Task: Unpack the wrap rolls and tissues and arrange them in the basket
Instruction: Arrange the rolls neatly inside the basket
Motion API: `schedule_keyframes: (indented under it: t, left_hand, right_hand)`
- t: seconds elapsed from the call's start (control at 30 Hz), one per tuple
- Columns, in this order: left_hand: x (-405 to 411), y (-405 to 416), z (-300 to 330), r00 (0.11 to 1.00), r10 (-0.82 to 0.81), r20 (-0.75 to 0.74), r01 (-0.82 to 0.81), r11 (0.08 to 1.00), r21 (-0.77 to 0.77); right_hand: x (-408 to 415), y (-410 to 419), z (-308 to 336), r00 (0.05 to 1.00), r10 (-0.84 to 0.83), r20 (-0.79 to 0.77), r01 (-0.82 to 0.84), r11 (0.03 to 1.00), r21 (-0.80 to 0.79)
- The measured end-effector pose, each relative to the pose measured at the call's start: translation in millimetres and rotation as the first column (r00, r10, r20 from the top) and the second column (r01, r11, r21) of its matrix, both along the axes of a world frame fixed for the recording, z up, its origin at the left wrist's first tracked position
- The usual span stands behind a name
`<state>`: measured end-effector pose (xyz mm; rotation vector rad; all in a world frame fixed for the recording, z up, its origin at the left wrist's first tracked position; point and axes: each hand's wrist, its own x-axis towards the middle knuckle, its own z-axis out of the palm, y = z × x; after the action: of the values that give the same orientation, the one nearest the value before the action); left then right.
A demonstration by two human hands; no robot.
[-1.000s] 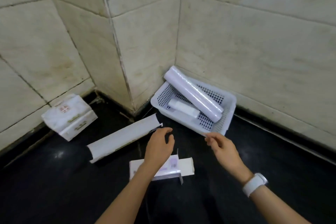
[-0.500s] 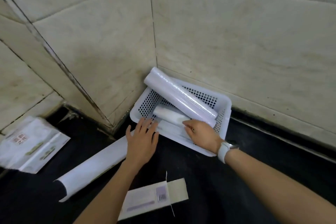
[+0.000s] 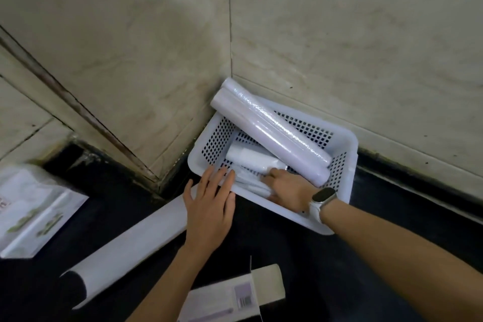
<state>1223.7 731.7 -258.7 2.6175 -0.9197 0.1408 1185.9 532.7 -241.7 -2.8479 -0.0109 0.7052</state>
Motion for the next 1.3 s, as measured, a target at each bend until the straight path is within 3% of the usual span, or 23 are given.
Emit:
schedule_keyframes:
  t: [0.2, 0.3, 0.47, 0.57, 0.67, 0.83, 0.93, 1.03, 1.13, 1.2, 1.3]
  left_hand:
    - [21.7, -3.6, 12.9, 0.993, -0.032, 0.117, 0.04, 0.997, -0.064]
    - [56.7, -24.0, 22.7, 0.983, -0.113, -0.147, 0.123, 0.991, 0.056]
    - [97.1, -73.3, 9.1, 0.815, -0.166, -0.555, 0.405, 0.849, 0.341]
    - [100.9, -88.6, -2.1, 0.782, -0.112, -0.614, 0.426, 0.814, 0.394]
    - [97.3, -95.0, -6.1, 0.821, -0.131, -0.556, 0.41, 0.813, 0.413]
    - [92.8, -89.1, 7.8, 0.826, -0.19, -0.53, 0.476, 0.74, 0.476]
    - [90.7, -78.7, 24.6, 0.81, -0.195, -0.553, 0.504, 0.714, 0.486]
    - [89.3, -64.7, 40.5, 0.838, -0.173, -0.517, 0.416, 0.816, 0.401]
    - [78.7, -40.3, 42.6, 0.938, -0.143, -0.315, 0.213, 0.956, 0.202]
    - [65.5, -23.3, 36.6, 0.978, -0.09, -0.187, 0.105, 0.992, 0.072]
    - [50.1, -10.8, 27.5, 0.988, -0.078, -0.136, 0.068, 0.995, -0.073]
  right_hand:
    - [-8.8, -2.0, 7.0, 0.96, -0.263, 0.099, 0.235, 0.944, 0.23]
    - [-20.8, -10.0, 20.6, 0.861, -0.433, 0.268, 0.32, 0.869, 0.377]
    - [-37.4, -23.0, 38.2, 0.662, -0.61, 0.435, 0.398, 0.778, 0.486]
    - [-45.8, -27.8, 42.8, 0.593, -0.678, 0.434, 0.414, 0.719, 0.557]
    - [-52.3, -33.0, 40.6, 0.569, -0.705, 0.423, 0.437, 0.695, 0.571]
    - [-55.7, -34.8, 35.6, 0.572, -0.708, 0.416, 0.448, 0.693, 0.565]
    - [-54.0, -27.9, 30.6, 0.647, -0.649, 0.401, 0.416, 0.74, 0.529]
    - [-44.0, -17.2, 19.8, 0.746, -0.539, 0.391, 0.363, 0.821, 0.44]
    - [-26.7, -7.0, 12.9, 0.793, -0.528, 0.304, 0.327, 0.79, 0.519]
    - [-13.3, 0.2, 8.5, 0.811, -0.527, 0.253, 0.315, 0.758, 0.571]
    - [2.9, 8.8, 0.1, 0.861, -0.463, 0.209, 0.287, 0.783, 0.552]
